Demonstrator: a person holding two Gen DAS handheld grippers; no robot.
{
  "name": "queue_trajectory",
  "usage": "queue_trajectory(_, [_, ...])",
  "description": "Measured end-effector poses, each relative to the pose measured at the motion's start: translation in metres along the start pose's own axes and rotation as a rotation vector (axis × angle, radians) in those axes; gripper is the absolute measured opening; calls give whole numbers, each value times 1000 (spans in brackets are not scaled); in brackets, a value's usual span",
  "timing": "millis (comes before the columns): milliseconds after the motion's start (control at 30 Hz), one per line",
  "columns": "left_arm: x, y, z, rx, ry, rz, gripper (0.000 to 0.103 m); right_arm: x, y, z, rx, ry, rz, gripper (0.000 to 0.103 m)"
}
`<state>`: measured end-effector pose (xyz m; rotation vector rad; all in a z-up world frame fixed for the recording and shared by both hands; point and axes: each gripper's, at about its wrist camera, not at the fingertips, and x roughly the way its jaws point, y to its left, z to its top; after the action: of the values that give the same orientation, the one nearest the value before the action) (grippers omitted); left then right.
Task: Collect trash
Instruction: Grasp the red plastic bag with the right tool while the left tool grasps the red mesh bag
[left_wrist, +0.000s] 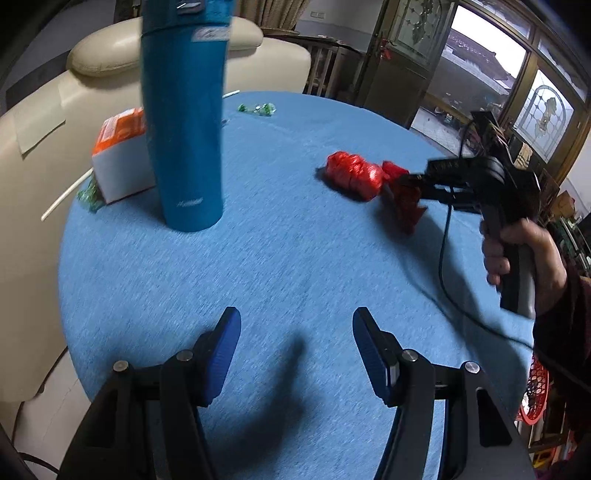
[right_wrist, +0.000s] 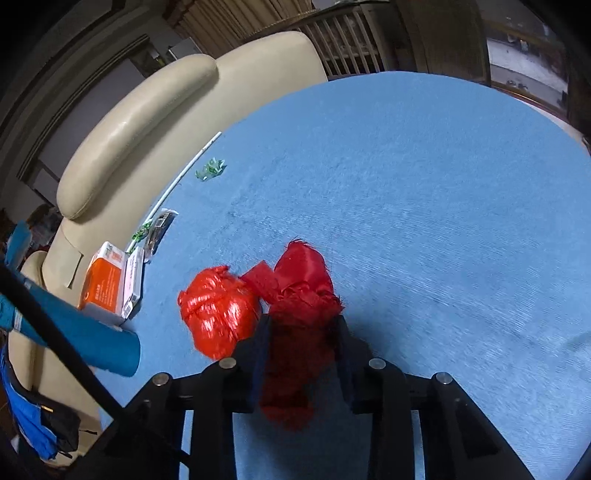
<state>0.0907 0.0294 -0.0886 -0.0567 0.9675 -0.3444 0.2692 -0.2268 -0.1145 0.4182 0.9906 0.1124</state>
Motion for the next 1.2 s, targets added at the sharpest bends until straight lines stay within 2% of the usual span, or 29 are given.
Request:
queue_trajectory(300, [24, -42, 63, 19, -24, -40, 64, -58, -42, -35, 69, -36, 42, 34])
queue_trajectory(600, [88, -68, 129, -53, 14, -35, 64, -118, -84, -78, 144, -98, 73, 34])
queue_trajectory(767, [120, -74, 144, -77, 52, -24, 64, -132, -92, -96, 145, -111, 44, 34])
queue_trajectory(967, [148, -72, 143, -102, 98, -22, 64, -139, -105, -107, 156, -105, 44, 34])
queue_trajectory(1033, [154, -70, 139, -109, 114, -29, 53, -139, -104, -108, 154, -106, 42, 34])
queue_trajectory(1067, [157, -69, 138, -114, 121, -46, 51, -139, -103, -108, 153, -106, 42, 34])
queue_trajectory(1100, [160, -67, 137, -122, 128, -55, 37, -139, -103, -108, 152, -107, 44, 34])
queue_trajectory(1133, [161, -67, 136, -120, 132, -47, 33, -139, -102, -107, 152, -108, 47, 34])
queue_trajectory(1200, [160, -68, 134, -105, 127, -37, 32, -141, -99, -106, 148, -115, 45, 34])
